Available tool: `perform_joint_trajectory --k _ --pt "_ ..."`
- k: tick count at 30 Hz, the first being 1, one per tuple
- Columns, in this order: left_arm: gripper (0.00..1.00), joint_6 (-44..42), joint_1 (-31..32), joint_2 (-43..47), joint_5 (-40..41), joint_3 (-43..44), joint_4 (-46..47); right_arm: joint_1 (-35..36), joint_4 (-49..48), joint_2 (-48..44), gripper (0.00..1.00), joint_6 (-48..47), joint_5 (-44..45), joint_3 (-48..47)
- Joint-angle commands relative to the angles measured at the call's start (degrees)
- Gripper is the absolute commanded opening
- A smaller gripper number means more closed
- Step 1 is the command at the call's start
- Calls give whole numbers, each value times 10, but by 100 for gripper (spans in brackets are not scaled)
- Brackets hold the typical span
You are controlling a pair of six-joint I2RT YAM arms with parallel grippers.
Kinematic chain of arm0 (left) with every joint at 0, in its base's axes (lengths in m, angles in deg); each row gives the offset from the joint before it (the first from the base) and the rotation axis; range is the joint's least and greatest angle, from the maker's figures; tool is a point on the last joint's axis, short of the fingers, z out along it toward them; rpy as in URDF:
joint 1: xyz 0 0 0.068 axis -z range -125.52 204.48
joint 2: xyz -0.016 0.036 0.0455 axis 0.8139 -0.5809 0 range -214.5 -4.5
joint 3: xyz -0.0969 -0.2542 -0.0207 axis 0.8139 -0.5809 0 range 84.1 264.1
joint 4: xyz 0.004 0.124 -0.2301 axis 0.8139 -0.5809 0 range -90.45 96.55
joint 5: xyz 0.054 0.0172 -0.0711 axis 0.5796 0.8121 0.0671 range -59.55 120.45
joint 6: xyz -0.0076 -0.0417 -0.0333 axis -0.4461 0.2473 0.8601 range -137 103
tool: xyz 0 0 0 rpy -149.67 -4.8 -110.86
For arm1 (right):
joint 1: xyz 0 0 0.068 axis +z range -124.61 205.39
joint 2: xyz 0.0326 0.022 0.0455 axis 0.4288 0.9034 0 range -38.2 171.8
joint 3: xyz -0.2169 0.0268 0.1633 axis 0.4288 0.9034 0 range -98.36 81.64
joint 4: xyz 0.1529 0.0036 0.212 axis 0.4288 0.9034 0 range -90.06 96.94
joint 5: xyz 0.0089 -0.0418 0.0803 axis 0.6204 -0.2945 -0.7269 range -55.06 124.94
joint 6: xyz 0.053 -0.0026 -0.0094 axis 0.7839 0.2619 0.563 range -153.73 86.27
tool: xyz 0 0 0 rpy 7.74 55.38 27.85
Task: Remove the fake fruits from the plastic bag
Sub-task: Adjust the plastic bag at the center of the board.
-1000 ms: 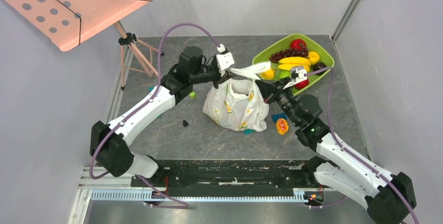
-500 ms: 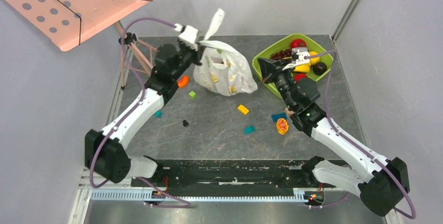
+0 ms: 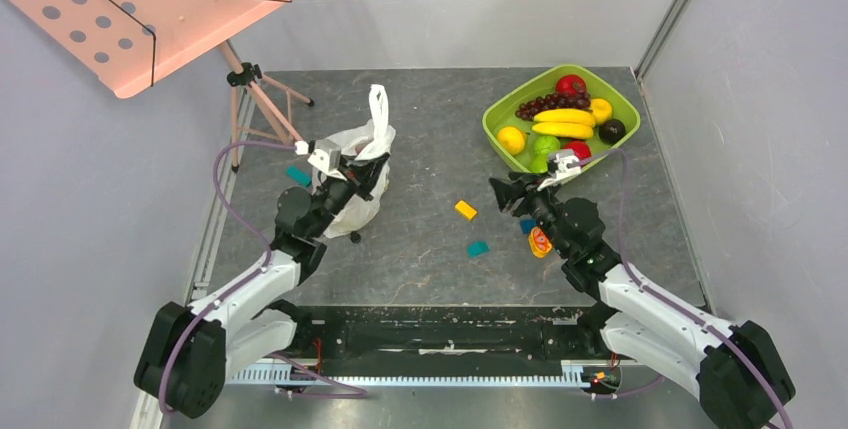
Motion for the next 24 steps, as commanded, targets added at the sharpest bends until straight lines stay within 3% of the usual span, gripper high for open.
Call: perform_joint_trajectory --k 1,6,10,14,24 --pt "2 9 4 33 -45 37 52 1 -60 29 62 -179 -240 -78" --pt "2 -12 4 54 -78 68 -28 0 -52 118 71 -360 -392 -157" --pt "2 -70 4 82 -112 112 -163 1 -99 179 75 -426 -470 -197" --pt "2 -110 4 93 -118 127 -230 1 -85 238 80 -437 -554 -259" --pt "2 -123 4 88 -141 134 -251 1 -127 271 83 -409 -575 -285"
